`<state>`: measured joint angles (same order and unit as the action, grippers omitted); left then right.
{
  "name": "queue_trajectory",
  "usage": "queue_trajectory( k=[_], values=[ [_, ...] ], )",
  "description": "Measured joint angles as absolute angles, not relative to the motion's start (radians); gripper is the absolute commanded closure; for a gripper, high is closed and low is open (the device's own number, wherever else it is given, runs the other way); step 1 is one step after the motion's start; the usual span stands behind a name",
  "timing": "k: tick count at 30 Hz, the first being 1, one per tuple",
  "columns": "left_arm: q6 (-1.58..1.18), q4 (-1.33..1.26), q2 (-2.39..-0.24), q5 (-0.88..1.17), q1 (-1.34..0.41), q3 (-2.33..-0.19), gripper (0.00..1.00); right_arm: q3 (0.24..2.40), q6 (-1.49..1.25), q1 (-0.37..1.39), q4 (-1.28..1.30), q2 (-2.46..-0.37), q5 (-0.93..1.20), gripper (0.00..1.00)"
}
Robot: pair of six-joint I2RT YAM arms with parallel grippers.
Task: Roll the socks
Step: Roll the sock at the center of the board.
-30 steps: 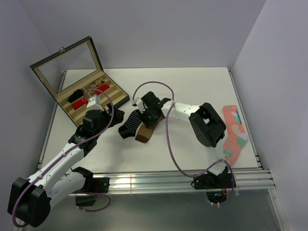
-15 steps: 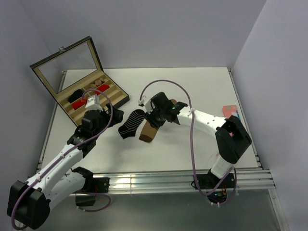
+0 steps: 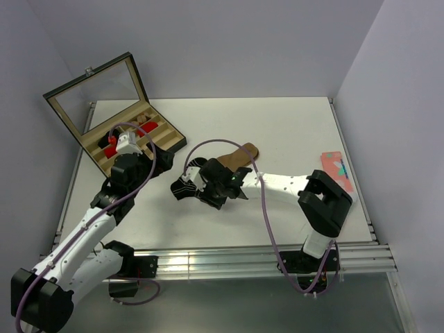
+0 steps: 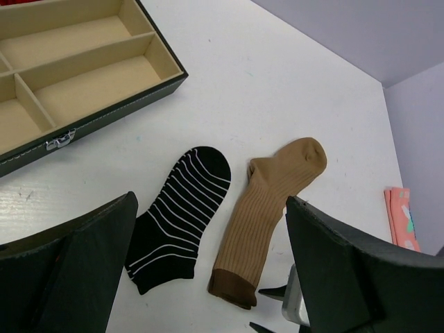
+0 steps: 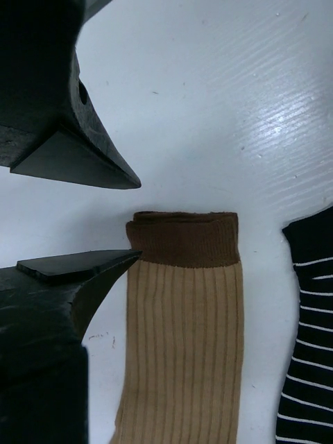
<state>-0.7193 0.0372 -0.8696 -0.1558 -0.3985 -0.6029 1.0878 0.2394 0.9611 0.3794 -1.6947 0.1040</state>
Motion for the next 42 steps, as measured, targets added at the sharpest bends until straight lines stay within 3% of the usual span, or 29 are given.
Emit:
queue_trajectory(
  k=[30,37,42],
  values=[
    [-0.716,0.032,-0.882,-0.128,-0.353,-0.604,0.06,1.092,0.241,0.991,0.291,-1.805,0.019,0.53],
    [-0.719,0.003,-0.907,-0.127,-0.353,-0.581,0.06,1.088,0.244,0.975,0.291,-1.805,0.043,0.76],
    [-0.72,-0.015,-0.92,-0.127,-0.353,-0.561,0.07,1.088,0.244,0.92,0.294,-1.805,0.119,0.8]
  ],
)
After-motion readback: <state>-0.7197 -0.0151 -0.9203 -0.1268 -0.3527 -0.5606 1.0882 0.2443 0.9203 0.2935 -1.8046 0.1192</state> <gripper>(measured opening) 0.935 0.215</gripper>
